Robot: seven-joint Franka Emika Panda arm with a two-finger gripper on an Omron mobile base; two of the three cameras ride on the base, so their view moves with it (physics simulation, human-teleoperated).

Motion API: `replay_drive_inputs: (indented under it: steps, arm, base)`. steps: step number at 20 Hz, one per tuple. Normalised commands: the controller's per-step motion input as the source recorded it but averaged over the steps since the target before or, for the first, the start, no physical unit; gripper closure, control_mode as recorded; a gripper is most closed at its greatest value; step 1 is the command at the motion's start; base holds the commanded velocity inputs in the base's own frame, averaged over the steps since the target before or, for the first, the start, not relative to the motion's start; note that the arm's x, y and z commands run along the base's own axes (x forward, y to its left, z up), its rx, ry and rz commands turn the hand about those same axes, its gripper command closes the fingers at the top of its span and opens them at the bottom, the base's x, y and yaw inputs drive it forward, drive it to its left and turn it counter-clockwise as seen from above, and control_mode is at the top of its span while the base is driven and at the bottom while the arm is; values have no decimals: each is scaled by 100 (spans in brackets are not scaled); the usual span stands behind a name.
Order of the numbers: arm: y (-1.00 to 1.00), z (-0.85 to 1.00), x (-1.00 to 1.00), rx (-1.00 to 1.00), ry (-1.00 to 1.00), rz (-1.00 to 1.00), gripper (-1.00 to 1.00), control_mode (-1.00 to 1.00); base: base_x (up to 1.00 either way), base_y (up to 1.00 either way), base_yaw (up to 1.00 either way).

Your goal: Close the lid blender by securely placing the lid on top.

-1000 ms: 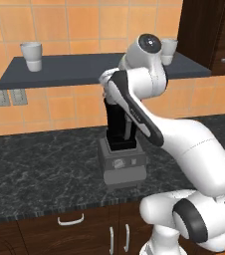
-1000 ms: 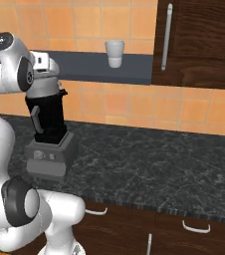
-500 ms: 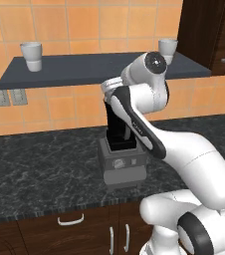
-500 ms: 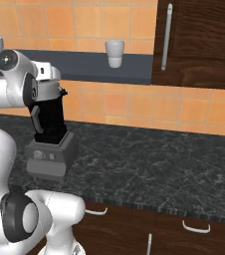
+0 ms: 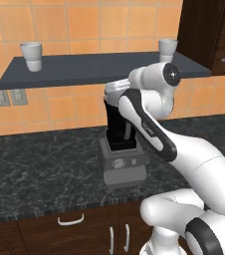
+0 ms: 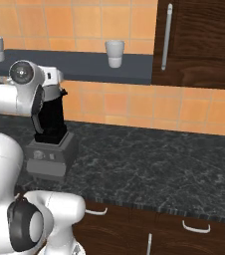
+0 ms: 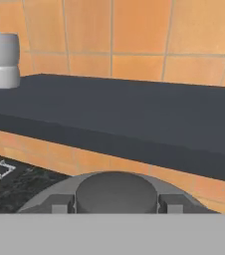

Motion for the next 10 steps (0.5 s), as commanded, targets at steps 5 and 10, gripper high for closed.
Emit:
replay_drive_inputs:
  steps: [5,10]
  arm:
    - [-2,-4,7,9,-14,19,100,-100]
    - [0,-44,5,0,0,18,100,-100]
  base:
    - [0,0,0]
    - [0,0,0]
